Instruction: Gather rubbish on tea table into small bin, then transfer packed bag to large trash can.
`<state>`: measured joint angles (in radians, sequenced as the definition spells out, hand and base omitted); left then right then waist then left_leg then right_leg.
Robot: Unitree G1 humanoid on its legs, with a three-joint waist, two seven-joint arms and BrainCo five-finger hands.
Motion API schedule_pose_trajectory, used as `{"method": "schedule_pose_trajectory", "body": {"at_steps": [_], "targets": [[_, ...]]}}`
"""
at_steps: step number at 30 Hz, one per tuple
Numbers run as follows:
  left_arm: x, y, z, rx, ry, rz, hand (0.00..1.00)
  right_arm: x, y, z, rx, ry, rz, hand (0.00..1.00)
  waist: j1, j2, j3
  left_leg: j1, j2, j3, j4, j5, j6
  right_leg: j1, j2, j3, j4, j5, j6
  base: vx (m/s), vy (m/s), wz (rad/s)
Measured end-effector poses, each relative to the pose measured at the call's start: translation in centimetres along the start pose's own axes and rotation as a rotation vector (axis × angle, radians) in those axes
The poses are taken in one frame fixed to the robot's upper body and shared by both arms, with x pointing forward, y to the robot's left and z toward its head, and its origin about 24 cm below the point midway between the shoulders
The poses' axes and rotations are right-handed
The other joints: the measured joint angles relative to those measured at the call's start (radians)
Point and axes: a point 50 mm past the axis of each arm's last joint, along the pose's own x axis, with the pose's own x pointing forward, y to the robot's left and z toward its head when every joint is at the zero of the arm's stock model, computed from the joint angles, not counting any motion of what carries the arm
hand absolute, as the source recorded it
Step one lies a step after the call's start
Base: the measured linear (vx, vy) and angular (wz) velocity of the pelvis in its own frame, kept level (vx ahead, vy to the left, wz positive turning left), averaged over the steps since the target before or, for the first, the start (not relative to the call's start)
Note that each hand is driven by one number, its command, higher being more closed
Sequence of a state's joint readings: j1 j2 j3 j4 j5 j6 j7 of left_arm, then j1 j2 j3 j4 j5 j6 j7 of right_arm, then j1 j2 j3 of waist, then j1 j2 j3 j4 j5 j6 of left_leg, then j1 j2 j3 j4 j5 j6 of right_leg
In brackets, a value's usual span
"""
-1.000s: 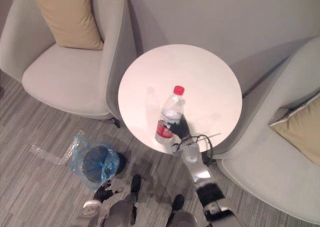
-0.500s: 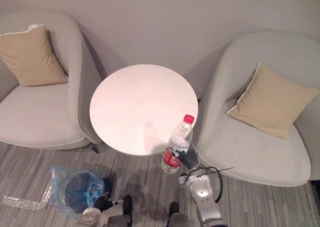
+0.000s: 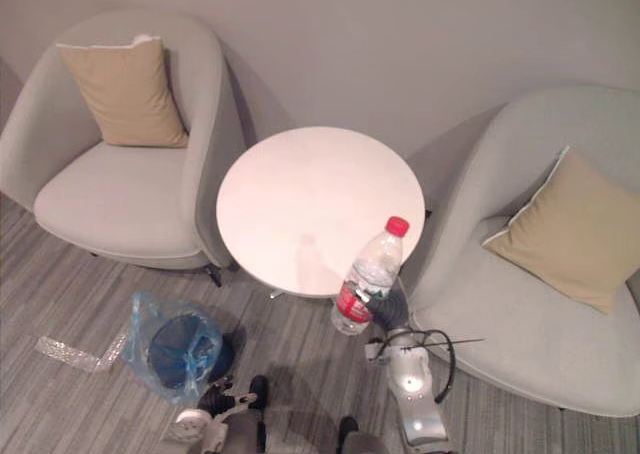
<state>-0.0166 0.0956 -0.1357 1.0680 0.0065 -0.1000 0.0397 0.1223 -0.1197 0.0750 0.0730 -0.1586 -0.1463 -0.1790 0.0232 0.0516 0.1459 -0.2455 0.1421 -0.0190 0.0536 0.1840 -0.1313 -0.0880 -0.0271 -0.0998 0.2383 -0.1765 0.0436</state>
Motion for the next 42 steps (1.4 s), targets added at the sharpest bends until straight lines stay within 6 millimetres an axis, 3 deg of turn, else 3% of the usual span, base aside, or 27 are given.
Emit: {"method": "schedule_pose_trajectory", "body": {"at_steps": [2,3,4,7,8,10,13,17,22,24,26,29,31,32,33,35,36,37,40,42], "targets": [[0.0,0.1,0.2,0.007,-0.010,0.000,0.00,-0.1,-0.4,-0.6,-0.003,0.028,-0.015,1.00,-0.016,-0.013,0.001,-0.004,-0.037,-0.006,-0.044,0.070,-0.013,-0.019,-0.051,-0.061,0.001,-0.008,-0.039,-0.24,0.000,0.73],[0.1,0.1,0.5,0.012,-0.020,-0.003,0.00,-0.1,-0.8,-0.8,-0.005,0.037,-0.031,1.00,-0.024,-0.028,0.007,-0.039,-0.064,0.047,0.106,-0.022,0.069,-0.032,-0.088,-0.090,0.003,0.007,-0.037,-0.27,0.023,0.89],[0.1,0.2,0.5,0.010,-0.020,0.001,0.00,-0.2,-1.3,-1.0,-0.009,0.043,-0.051,1.00,-0.024,-0.028,0.006,-0.046,-0.075,0.099,0.239,-0.131,0.085,-0.031,-0.116,-0.107,-0.007,0.025,-0.026,-0.15,-0.013,0.71],[-0.2,0.0,-0.3,0.018,0.007,-0.003,0.00,-0.6,-2.0,-1.5,-0.019,0.070,-0.087,1.00,-0.028,-0.002,-0.010,0.017,-0.012,0.185,0.332,-0.296,0.064,-0.030,-0.133,-0.163,-0.035,0.065,-0.003,-0.06,0.119,0.66],[-0.2,0.0,-0.4,0.021,0.013,-0.003,0.00,-0.6,-2.1,-1.6,-0.019,0.074,-0.089,1.00,-0.030,0.009,-0.015,0.027,0.000,0.206,0.308,-0.304,0.049,-0.029,-0.132,-0.183,-0.036,0.070,0.005,-0.07,0.151,0.79],[-0.2,0.3,-0.5,0.029,0.018,0.006,0.00,-0.7,-1.8,-1.8,-0.006,0.092,-0.089,1.00,-0.031,-0.015,-0.010,0.066,-0.027,0.216,0.207,-0.306,0.050,0.022,-0.129,-0.222,-0.099,0.099,0.039,-0.09,0.138,0.81],[-0.4,0.5,-1.1,0.045,0.033,0.010,0.00,-0.6,-0.9,-1.7,0.020,0.091,-0.069,1.00,-0.025,-0.043,-0.033,0.122,-0.083,0.200,0.076,-0.249,0.079,0.062,-0.154,-0.231,-0.162,0.128,0.053,-0.07,0.125,0.42],[-0.5,0.5,-1.5,0.051,0.044,0.014,0.00,-0.7,-0.7,-2.7,0.016,0.137,-0.060,1.00,-0.026,-0.025,-0.048,0.131,-0.123,0.183,-0.022,-0.208,0.100,0.049,-0.167,-0.211,-0.177,0.128,0.061,-0.07,0.087,0.26],[-0.6,1.0,-1.8,0.046,0.052,0.042,0.00,-0.9,0.0,-3.7,0.013,0.193,-0.024,1.00,-0.018,-0.028,-0.049,0.140,-0.134,0.176,-0.048,-0.200,0.102,0.056,-0.169,-0.202,-0.187,0.132,0.072,0.02,0.025,0.09],[-0.6,1.2,-1.8,0.039,0.052,0.051,0.00,-0.6,0.3,-3.5,0.013,0.183,-0.013,1.00,-0.017,-0.033,-0.046,0.120,-0.138,0.174,-0.010,-0.220,0.110,0.048,-0.182,-0.208,-0.155,0.110,0.093,0.07,0.011,0.12],[-0.6,1.6,-1.6,0.015,0.044,0.067,0.00,-0.3,0.5,-3.4,0.010,0.180,-0.003,1.00,-0.016,-0.046,-0.039,0.074,-0.143,0.164,0.114,-0.294,0.108,0.022,-0.212,-0.217,-0.042,0.039,0.109,0.09,0.017,0.23],[-0.5,1.7,-1.5,0.014,0.043,0.082,0.00,-0.3,0.4,-3.5,0.004,0.183,-0.004,1.00,-0.017,-0.051,-0.038,0.058,-0.160,0.105,0.166,-0.322,0.115,-0.004,-0.234,-0.202,0.085,0.022,0.101,0.17,0.017,0.50],[-0.5,1.9,-1.4,0.011,0.042,0.090,0.00,-0.3,0.3,-3.6,-0.002,0.184,-0.003,1.00,-0.022,-0.046,-0.032,0.082,-0.154,0.032,0.162,-0.321,0.116,-0.085,-0.228,-0.144,0.266,0.024,0.065,0.22,-0.025,0.83],[-0.4,2.0,-1.3,0.013,0.041,0.093,0.00,-0.2,0.6,-3.7,-0.003,0.187,0.009,1.00,-0.033,-0.037,-0.025,0.088,-0.129,-0.016,0.155,-0.323,0.117,-0.102,-0.155,-0.088,0.245,-0.037,0.051,0.20,-0.152,0.97],[-0.4,2.2,-1.4,0.018,0.050,0.097,0.00,-0.2,0.7,-3.7,-0.004,0.187,0.017,1.00,-0.035,-0.035,-0.021,0.098,-0.112,-0.054,0.136,-0.320,0.111,-0.126,-0.084,-0.046,0.195,-0.046,0.041,0.16,-0.178,0.96],[-0.3,2.2,-1.4,0.022,0.065,0.096,0.00,-0.2,0.5,-3.8,-0.010,0.192,0.015,1.00,-0.044,-0.030,-0.012,0.133,-0.102,-0.109,0.096,-0.308,0.093,-0.150,-0.006,0.003,0.083,-0.014,0.034,0.17,-0.203,0.94],[-0.3,2.2,-1.5,0.024,0.069,0.095,0.00,-0.3,0.3,-4.0,-0.019,0.195,0.014,1.00,-0.052,-0.039,-0.012,0.148,-0.118,-0.135,0.086,-0.306,0.088,-0.147,0.001,0.028,0.001,0.035,0.031,0.22,-0.286,1.31],[-0.3,2.3,-1.5,0.027,0.070,0.095,0.00,-0.4,-0.2,-4.1,-0.032,0.199,0.006,1.00,-0.065,-0.063,0.001,0.160,-0.150,-0.164,0.093,-0.309,0.082,-0.119,-0.019,0.036,-0.034,0.132,-0.026,0.17,-0.242,1.11],[-0.3,0.9,-1.7,0.018,0.073,0.063,0.00,-0.5,-1.7,-4.5,-0.053,0.212,-0.033,1.00,-0.072,-0.002,0.004,0.156,-0.096,-0.121,0.089,-0.323,0.052,-0.098,-0.005,-0.061,-0.032,0.108,-0.044,0.18,-0.167,0.83],[-0.3,1.1,-1.8,0.011,0.077,0.072,0.00,-0.8,-1.6,-4.7,-0.050,0.221,-0.027,1.00,-0.070,0.006,0.003,0.152,-0.063,-0.075,0.104,-0.326,0.032,-0.076,0.010,-0.088,-0.039,0.101,-0.048,0.15,-0.127,0.46]]}}
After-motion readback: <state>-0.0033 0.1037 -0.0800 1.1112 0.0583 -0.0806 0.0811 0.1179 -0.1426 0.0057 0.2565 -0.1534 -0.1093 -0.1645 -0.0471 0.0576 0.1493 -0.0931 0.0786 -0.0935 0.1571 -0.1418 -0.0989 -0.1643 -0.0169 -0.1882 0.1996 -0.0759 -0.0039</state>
